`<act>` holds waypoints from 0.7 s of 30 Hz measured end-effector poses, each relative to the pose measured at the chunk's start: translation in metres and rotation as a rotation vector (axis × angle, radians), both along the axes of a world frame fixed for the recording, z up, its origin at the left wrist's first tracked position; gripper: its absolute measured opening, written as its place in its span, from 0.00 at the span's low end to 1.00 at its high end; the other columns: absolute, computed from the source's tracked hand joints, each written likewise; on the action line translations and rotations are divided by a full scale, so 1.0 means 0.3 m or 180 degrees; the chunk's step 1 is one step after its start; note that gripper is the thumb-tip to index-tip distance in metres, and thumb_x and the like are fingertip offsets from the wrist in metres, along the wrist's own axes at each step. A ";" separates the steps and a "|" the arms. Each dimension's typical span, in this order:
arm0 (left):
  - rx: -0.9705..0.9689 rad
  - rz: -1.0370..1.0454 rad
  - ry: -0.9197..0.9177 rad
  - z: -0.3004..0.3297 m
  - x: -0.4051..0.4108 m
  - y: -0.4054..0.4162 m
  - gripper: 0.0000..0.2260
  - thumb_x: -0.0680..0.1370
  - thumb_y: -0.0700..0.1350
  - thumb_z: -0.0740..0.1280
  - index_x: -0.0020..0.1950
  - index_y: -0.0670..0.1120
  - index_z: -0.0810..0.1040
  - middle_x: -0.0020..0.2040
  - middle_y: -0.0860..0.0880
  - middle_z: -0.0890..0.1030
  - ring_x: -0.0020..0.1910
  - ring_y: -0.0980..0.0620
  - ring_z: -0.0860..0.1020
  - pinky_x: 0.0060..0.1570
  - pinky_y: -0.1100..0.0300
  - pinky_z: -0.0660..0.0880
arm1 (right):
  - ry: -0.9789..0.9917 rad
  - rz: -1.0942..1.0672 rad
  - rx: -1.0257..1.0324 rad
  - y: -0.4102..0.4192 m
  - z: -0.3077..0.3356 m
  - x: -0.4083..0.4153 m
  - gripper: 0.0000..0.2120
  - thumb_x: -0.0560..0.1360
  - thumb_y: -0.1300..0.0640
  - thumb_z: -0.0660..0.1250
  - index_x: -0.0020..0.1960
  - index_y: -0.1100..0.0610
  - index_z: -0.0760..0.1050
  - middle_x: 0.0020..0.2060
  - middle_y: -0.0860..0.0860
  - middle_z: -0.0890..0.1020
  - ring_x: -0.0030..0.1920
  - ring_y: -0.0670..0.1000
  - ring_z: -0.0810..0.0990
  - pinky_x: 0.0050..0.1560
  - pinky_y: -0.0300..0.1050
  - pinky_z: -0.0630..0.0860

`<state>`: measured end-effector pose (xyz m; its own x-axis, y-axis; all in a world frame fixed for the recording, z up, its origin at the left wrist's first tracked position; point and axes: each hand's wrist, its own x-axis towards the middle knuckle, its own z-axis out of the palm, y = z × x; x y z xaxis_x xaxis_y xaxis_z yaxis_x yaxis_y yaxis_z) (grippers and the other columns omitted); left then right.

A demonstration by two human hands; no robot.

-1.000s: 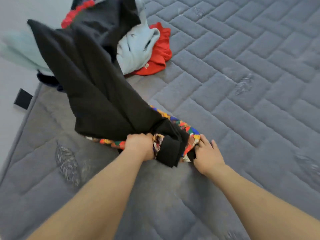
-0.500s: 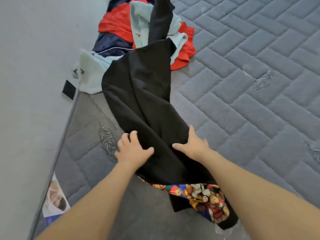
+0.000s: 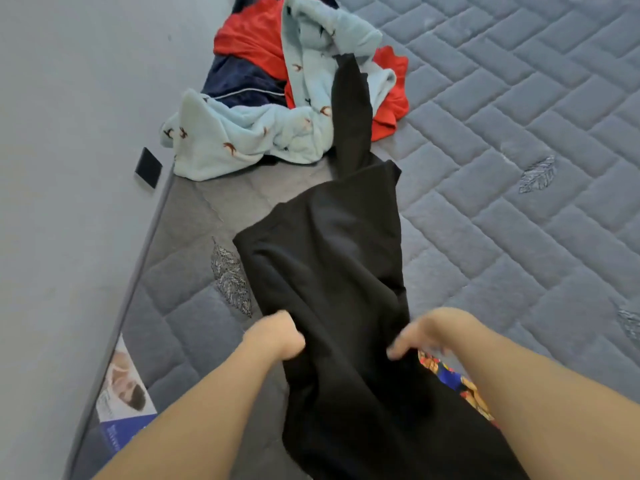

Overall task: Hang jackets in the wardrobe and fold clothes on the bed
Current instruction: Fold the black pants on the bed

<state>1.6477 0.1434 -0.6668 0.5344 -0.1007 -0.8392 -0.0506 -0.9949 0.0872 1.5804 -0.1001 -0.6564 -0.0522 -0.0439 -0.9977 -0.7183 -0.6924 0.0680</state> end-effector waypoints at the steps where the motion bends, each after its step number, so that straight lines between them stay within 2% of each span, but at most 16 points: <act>1: -0.0241 0.0836 -0.0488 0.001 0.059 0.012 0.24 0.75 0.51 0.63 0.66 0.39 0.66 0.65 0.38 0.74 0.63 0.39 0.75 0.60 0.51 0.72 | -0.0759 -0.0689 -0.0161 -0.022 -0.003 0.043 0.38 0.73 0.47 0.72 0.76 0.59 0.61 0.72 0.58 0.69 0.70 0.59 0.70 0.70 0.53 0.66; 3: -0.0694 0.2176 -0.1017 -0.012 0.166 0.028 0.31 0.73 0.56 0.68 0.66 0.41 0.61 0.67 0.37 0.70 0.65 0.37 0.71 0.64 0.48 0.69 | -0.1986 -0.1663 -0.0284 -0.047 -0.014 0.155 0.38 0.71 0.49 0.75 0.74 0.59 0.63 0.69 0.55 0.72 0.66 0.58 0.72 0.67 0.51 0.69; 5: -0.0643 0.2877 -0.0994 -0.057 0.218 0.032 0.41 0.69 0.60 0.72 0.72 0.42 0.57 0.72 0.39 0.64 0.69 0.37 0.66 0.68 0.45 0.66 | -0.2384 -0.2298 -0.0221 -0.028 -0.049 0.251 0.39 0.69 0.49 0.76 0.72 0.59 0.62 0.66 0.54 0.73 0.64 0.58 0.73 0.63 0.50 0.70; 6: -0.0607 0.3067 -0.0929 -0.080 0.223 0.027 0.44 0.69 0.61 0.73 0.74 0.42 0.56 0.73 0.41 0.63 0.70 0.38 0.65 0.68 0.45 0.65 | -0.2492 -0.2437 -0.0351 -0.014 -0.079 0.284 0.34 0.70 0.50 0.75 0.69 0.60 0.64 0.65 0.54 0.74 0.60 0.57 0.75 0.62 0.51 0.72; 7: -0.0808 0.3295 -0.0872 -0.108 0.227 0.021 0.43 0.69 0.59 0.73 0.75 0.42 0.57 0.73 0.42 0.65 0.69 0.39 0.67 0.67 0.46 0.67 | -0.2620 -0.2444 -0.0591 0.003 -0.112 0.304 0.27 0.71 0.53 0.73 0.65 0.59 0.67 0.63 0.56 0.76 0.56 0.57 0.75 0.61 0.51 0.73; 8: -0.1218 0.3618 -0.0760 -0.132 0.232 0.013 0.38 0.71 0.55 0.74 0.73 0.42 0.61 0.70 0.42 0.69 0.66 0.40 0.71 0.65 0.47 0.70 | -0.2699 -0.2329 -0.0878 0.029 -0.135 0.313 0.20 0.73 0.56 0.69 0.62 0.59 0.68 0.61 0.57 0.77 0.54 0.58 0.76 0.60 0.52 0.74; 9: -0.1636 0.3956 -0.0603 -0.150 0.237 0.005 0.33 0.71 0.50 0.74 0.71 0.41 0.65 0.67 0.41 0.73 0.61 0.41 0.75 0.63 0.47 0.73 | -0.2716 -0.2121 -0.1169 0.058 -0.152 0.312 0.18 0.74 0.58 0.66 0.62 0.60 0.68 0.61 0.59 0.76 0.56 0.59 0.75 0.61 0.53 0.73; 11: -0.2187 0.4283 -0.0231 -0.129 0.243 -0.002 0.24 0.72 0.48 0.72 0.65 0.41 0.74 0.58 0.42 0.81 0.53 0.42 0.81 0.56 0.49 0.78 | -0.2864 -0.1422 -0.1824 0.119 -0.150 0.281 0.22 0.74 0.59 0.62 0.67 0.60 0.65 0.65 0.59 0.69 0.64 0.61 0.69 0.66 0.54 0.67; 13: -0.2595 0.4220 0.0198 -0.072 0.261 0.003 0.16 0.72 0.51 0.71 0.56 0.43 0.81 0.50 0.45 0.85 0.46 0.46 0.85 0.42 0.56 0.81 | -0.3705 -0.0785 -0.2268 0.160 -0.110 0.221 0.28 0.73 0.59 0.63 0.71 0.60 0.62 0.67 0.58 0.65 0.67 0.60 0.65 0.72 0.56 0.59; 14: -0.2776 0.4102 0.0360 -0.028 0.274 0.008 0.14 0.72 0.51 0.70 0.52 0.45 0.83 0.48 0.46 0.86 0.44 0.49 0.85 0.37 0.59 0.80 | -0.4279 -0.0572 -0.2301 0.177 -0.076 0.183 0.28 0.73 0.59 0.65 0.71 0.60 0.64 0.66 0.57 0.66 0.66 0.59 0.66 0.72 0.57 0.58; 16: -0.2913 0.3791 0.0385 0.081 0.300 0.012 0.14 0.72 0.52 0.69 0.52 0.45 0.84 0.48 0.47 0.86 0.45 0.51 0.85 0.40 0.60 0.79 | -0.5118 -0.0449 -0.1853 0.209 0.001 0.101 0.21 0.73 0.54 0.66 0.65 0.58 0.72 0.59 0.55 0.73 0.60 0.56 0.72 0.66 0.55 0.67; 17: -0.2944 0.3653 0.0342 0.135 0.312 0.006 0.15 0.72 0.51 0.69 0.54 0.45 0.83 0.49 0.47 0.86 0.47 0.51 0.85 0.43 0.58 0.78 | -0.5171 -0.0475 -0.1344 0.227 0.043 0.060 0.20 0.74 0.49 0.67 0.63 0.55 0.73 0.55 0.51 0.75 0.57 0.52 0.74 0.61 0.52 0.71; 19: -0.3065 0.3485 0.0330 0.252 0.317 -0.023 0.14 0.72 0.48 0.67 0.52 0.42 0.84 0.50 0.44 0.85 0.48 0.49 0.84 0.46 0.57 0.77 | -0.4516 -0.0495 -0.0410 0.267 0.140 -0.008 0.27 0.71 0.35 0.65 0.65 0.48 0.70 0.52 0.41 0.76 0.53 0.42 0.75 0.57 0.41 0.72; 21: -0.3196 0.3335 0.0281 0.390 0.293 -0.083 0.11 0.73 0.45 0.66 0.46 0.40 0.85 0.48 0.41 0.85 0.45 0.47 0.84 0.44 0.56 0.79 | -0.3769 -0.0712 0.0059 0.285 0.228 -0.051 0.35 0.66 0.29 0.66 0.68 0.42 0.66 0.53 0.36 0.74 0.54 0.38 0.74 0.54 0.35 0.71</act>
